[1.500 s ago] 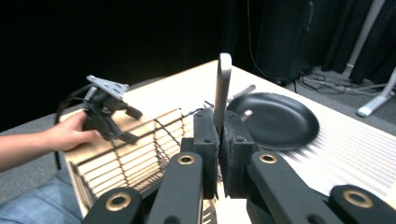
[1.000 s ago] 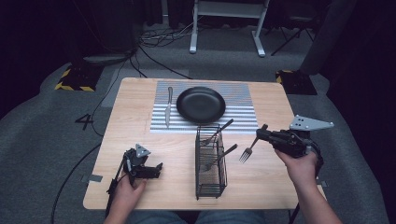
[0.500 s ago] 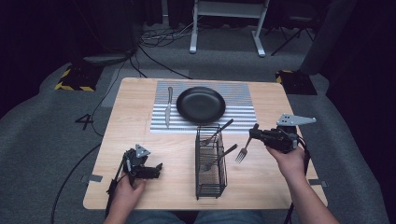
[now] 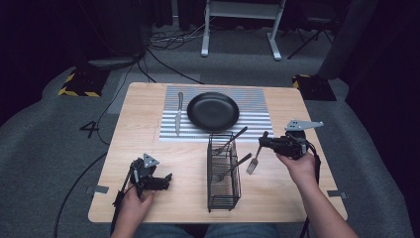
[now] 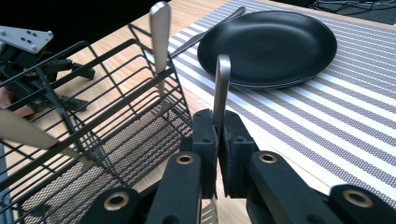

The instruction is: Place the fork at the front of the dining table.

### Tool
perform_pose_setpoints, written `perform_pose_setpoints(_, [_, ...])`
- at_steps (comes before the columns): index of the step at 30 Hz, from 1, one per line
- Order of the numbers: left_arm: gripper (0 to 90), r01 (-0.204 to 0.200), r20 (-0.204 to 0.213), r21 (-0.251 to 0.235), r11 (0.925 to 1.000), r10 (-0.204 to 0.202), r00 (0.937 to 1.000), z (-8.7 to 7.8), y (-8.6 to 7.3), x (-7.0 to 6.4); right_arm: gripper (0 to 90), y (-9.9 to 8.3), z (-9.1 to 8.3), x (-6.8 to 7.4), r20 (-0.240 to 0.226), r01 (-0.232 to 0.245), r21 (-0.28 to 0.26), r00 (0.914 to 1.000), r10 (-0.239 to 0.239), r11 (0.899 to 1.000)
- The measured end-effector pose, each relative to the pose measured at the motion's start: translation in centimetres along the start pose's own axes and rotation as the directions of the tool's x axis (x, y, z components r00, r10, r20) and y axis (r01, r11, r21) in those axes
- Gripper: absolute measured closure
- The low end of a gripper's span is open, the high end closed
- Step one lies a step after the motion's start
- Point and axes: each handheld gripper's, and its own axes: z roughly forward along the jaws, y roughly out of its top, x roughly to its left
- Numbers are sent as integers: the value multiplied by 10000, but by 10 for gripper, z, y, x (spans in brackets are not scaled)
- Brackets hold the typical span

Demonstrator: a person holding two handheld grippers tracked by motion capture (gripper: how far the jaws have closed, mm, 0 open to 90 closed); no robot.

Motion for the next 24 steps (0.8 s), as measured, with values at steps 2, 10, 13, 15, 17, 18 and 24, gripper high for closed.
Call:
perform_pose_setpoints(2, [49,4,-10,-6,10000,-4,10000,0,0,0,857,0,1,-1,17,-1,-1,10000,1,10000])
perform_pose_setpoints(10, [49,0,-18,-9,10000,0,10000,0,0,0,825,-2,9,-25,214,-586,-1,9980,586,9983])
perform_pose_setpoints(13, [49,1,-19,-7,10000,-1,10000,0,0,0,811,-3,12,-35,282,-824,79,9962,821,9966])
perform_pose_setpoints(15, [49,4,-22,-9,10000,-4,10000,0,0,0,801,-4,14,-40,371,-896,120,9953,891,9959])
perform_pose_setpoints(17, [49,2,-18,-10,10000,-2,10000,0,0,0,782,-7,17,-46,483,-982,159,9941,973,9950])
perform_pose_setpoints(18, [49,1,-18,-7,10000,-1,10000,0,0,0,775,-8,17,-47,531,-1000,183,9937,989,9948])
perform_pose_setpoints(24, [49,1,-24,-9,10000,-1,10000,0,0,0,744,-16,24,-57,614,-1413,616,9886,1375,9880])
